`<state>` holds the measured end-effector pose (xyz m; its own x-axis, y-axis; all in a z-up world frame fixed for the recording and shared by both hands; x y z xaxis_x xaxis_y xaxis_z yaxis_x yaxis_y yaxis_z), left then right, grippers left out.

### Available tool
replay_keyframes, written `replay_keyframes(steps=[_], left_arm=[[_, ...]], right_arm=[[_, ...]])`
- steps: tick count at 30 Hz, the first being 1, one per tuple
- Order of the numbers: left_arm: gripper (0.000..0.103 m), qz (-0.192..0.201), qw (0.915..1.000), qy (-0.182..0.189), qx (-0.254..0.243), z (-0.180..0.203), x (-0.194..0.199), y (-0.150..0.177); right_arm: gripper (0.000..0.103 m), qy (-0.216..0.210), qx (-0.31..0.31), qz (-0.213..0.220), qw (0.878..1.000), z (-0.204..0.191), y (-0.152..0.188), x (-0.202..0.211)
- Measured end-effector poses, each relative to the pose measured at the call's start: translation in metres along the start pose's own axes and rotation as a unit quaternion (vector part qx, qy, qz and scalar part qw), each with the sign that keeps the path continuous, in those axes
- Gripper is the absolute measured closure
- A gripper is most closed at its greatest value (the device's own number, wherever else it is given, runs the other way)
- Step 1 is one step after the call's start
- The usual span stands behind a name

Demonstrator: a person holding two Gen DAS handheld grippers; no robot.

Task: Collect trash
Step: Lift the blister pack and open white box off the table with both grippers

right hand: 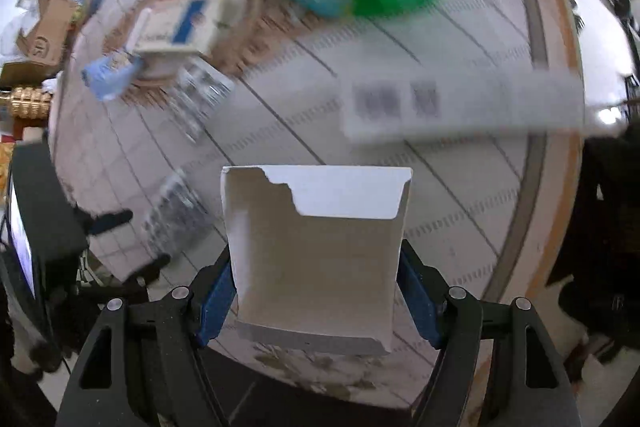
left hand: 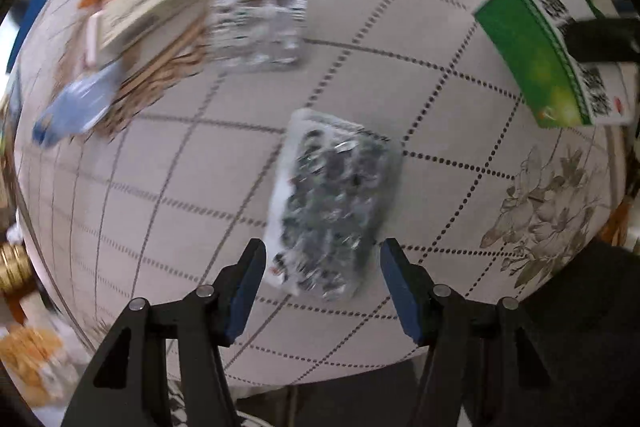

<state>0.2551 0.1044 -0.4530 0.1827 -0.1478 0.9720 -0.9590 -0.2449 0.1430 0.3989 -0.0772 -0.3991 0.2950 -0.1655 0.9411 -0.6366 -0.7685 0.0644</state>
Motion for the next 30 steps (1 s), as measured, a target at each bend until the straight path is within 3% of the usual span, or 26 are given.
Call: replay_keyframes(steps=[3, 4, 6, 10, 12, 13, 15, 16, 17, 18, 21, 23, 26, 30], left_arm=[[0.046, -0.024, 0.9993, -0.012, -0.024, 0.003, -0.017, -0.023], [0.042, -0.025, 0.9989, -0.027, -0.027, 0.007, -0.021, -0.035], [0.045, -0.017, 0.9994, -0.020, -0.021, 0.004, -0.023, -0.044], [0.046, -0.011, 0.9987, 0.005, 0.049, -0.026, -0.020, -0.050], [0.047, -0.022, 0.9934, 0.021, 0.111, -0.040, -0.023, -0.041], [0.047, -0.036, 0.9847, 0.038, 0.166, -0.051, -0.025, -0.038], [0.047, -0.043, 0.9584, 0.081, 0.270, -0.074, -0.028, -0.024], [0.047, -0.044, 0.9464, 0.090, 0.307, -0.083, -0.029, -0.019], [0.046, -0.040, 0.9403, 0.095, 0.324, -0.088, -0.031, -0.019], [0.043, -0.036, 0.9399, 0.093, 0.327, -0.093, -0.032, -0.018], [0.041, -0.035, 0.9613, 0.042, 0.270, -0.078, -0.038, -0.013], [0.039, -0.029, 0.9685, 0.015, 0.247, -0.064, -0.039, -0.018], [0.043, -0.026, 0.9709, 0.014, 0.238, -0.058, -0.036, -0.029], [0.050, -0.007, 0.9730, 0.005, 0.231, -0.026, -0.015, 0.002]], right_arm=[[0.027, 0.006, -0.014, -0.007, 1.000, 0.014, 0.007, -0.008], [0.027, 0.008, -0.014, -0.007, 1.000, 0.016, 0.007, -0.009], [0.027, 0.012, -0.015, -0.005, 1.000, 0.018, 0.008, -0.010], [0.027, 0.011, -0.018, -0.002, 1.000, 0.017, 0.005, -0.013], [0.027, 0.009, -0.019, -0.001, 1.000, 0.017, 0.003, -0.011], [0.027, 0.008, -0.020, -0.002, 1.000, 0.017, 0.002, -0.011], [0.027, 0.005, -0.021, -0.004, 1.000, 0.017, -0.001, -0.012], [0.027, 0.005, -0.021, -0.006, 1.000, 0.017, -0.001, -0.013], [0.025, 0.005, -0.021, -0.009, 1.000, 0.016, -0.002, -0.013], [0.024, 0.005, -0.022, -0.011, 1.000, 0.016, -0.003, -0.015], [0.022, 0.016, -0.017, -0.018, 1.000, 0.015, -0.006, -0.019], [0.022, 0.023, -0.014, -0.021, 0.999, 0.015, -0.007, -0.022], [0.022, 0.033, -0.011, -0.019, 0.999, 0.017, -0.008, -0.026], [0.028, 0.036, -0.005, -0.005, 0.999, 0.015, -0.007, -0.025]])
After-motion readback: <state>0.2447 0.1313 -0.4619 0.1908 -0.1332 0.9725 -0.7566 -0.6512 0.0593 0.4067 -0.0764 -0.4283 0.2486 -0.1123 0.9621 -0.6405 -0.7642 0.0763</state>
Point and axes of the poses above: each gripper's, at about its wrist camera, not at the fingertips, and x roughly against the way its jaws point, z to its right, y to its underside, the point moved 5 cm from there along -x, roughly the way its jaws point, and after that the axes turned 9 degrees about -y, right-handed, at the moved point
